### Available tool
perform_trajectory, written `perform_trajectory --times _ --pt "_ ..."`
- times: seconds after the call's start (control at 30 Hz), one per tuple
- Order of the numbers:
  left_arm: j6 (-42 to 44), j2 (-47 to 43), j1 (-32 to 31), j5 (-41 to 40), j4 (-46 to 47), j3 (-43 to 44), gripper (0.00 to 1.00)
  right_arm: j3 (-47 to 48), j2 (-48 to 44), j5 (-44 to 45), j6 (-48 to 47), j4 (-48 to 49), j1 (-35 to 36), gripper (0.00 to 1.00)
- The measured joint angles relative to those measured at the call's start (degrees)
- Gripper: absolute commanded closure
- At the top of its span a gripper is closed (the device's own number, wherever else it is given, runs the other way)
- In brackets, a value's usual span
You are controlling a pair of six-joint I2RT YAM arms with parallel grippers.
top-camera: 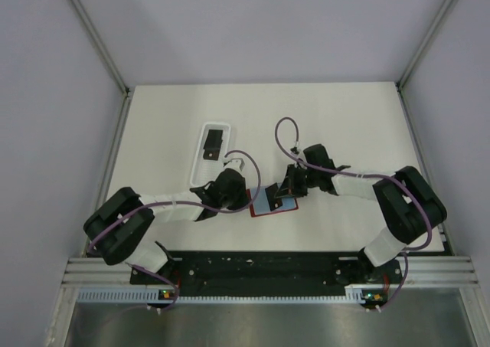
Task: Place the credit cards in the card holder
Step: Turn over the card slot in the card holder, then insert the credit card into the card holder.
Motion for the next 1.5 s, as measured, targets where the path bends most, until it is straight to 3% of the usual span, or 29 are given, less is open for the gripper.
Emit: perform_trajectory --times 0.97,1.5 --pt "0.0 0.1 0.0 0.0 0.0 0.0 1.0 -0.1 0.0 1.6 0.7 1.7 -1.2 1.0" --pt "0.0 0.3 0.1 0.3 0.5 0.0 1.0 -2.3 1.0 -2.4 2.7 6.0 -1.5 1.0"
